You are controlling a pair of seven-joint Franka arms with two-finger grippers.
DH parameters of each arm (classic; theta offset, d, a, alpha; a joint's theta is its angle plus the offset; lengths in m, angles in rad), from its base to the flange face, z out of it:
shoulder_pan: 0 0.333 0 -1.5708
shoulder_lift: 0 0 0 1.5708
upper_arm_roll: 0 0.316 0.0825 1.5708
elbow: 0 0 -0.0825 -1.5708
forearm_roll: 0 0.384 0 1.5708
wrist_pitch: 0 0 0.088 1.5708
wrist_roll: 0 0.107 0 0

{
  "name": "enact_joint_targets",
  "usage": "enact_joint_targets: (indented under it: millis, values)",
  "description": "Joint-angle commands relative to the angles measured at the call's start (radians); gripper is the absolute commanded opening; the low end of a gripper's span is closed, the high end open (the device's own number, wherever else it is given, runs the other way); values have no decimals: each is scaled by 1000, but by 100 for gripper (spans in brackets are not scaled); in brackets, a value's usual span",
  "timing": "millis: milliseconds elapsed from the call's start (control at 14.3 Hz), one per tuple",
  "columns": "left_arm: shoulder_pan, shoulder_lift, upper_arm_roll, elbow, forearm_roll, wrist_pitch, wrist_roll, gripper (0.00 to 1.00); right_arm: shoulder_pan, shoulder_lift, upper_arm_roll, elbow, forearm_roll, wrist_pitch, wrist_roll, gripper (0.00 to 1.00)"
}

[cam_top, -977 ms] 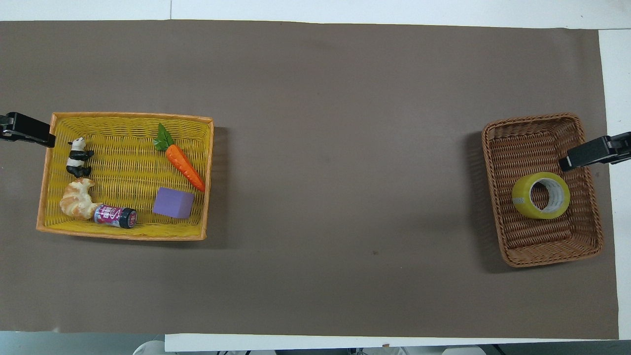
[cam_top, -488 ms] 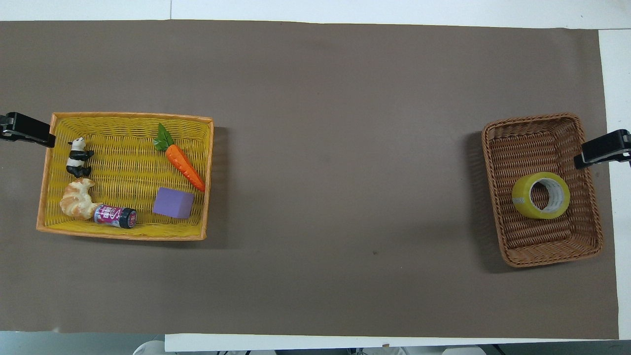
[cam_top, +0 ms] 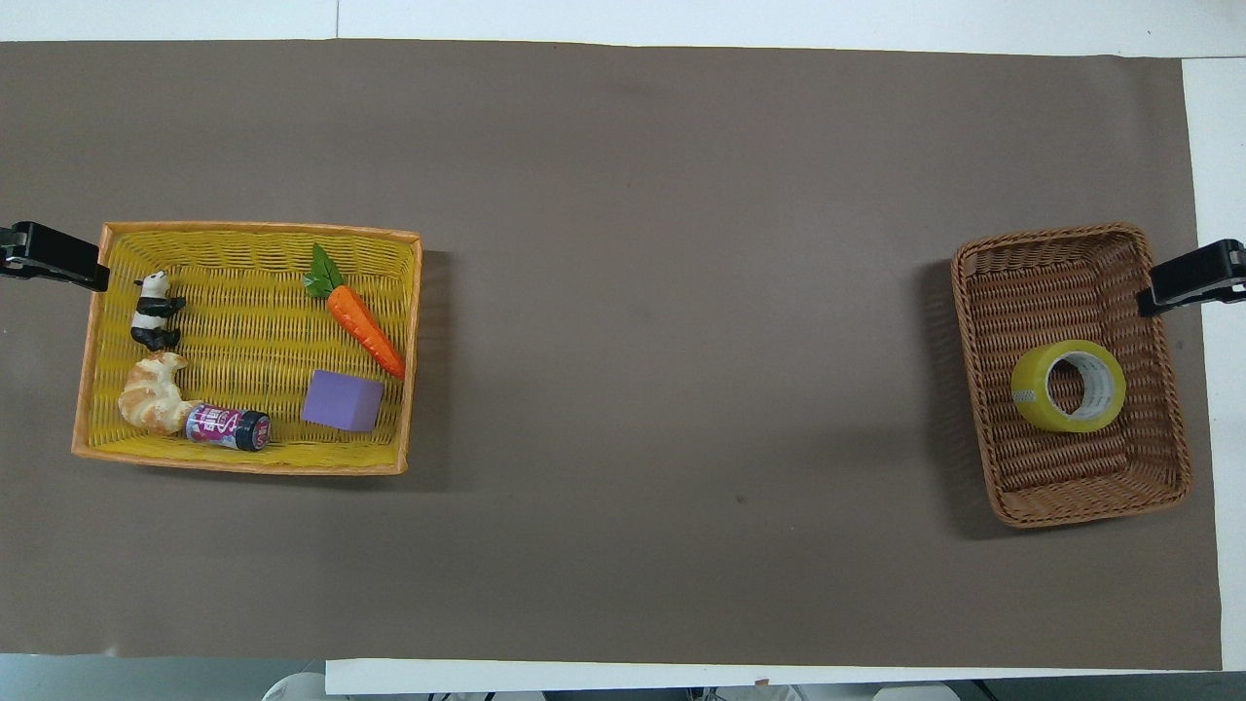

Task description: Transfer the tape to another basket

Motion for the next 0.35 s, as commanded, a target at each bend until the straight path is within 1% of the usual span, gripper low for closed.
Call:
enact_joint_targets:
  millis: [0, 279]
  values:
    - [-6, -22, 3, -18, 21, -5, -1, 100, 14, 14, -11, 31, -19, -10, 13, 100]
    - [-6, -22, 3, -18, 21, -5, -1, 100, 17, 16, -6, 32, -36, -8, 13, 100]
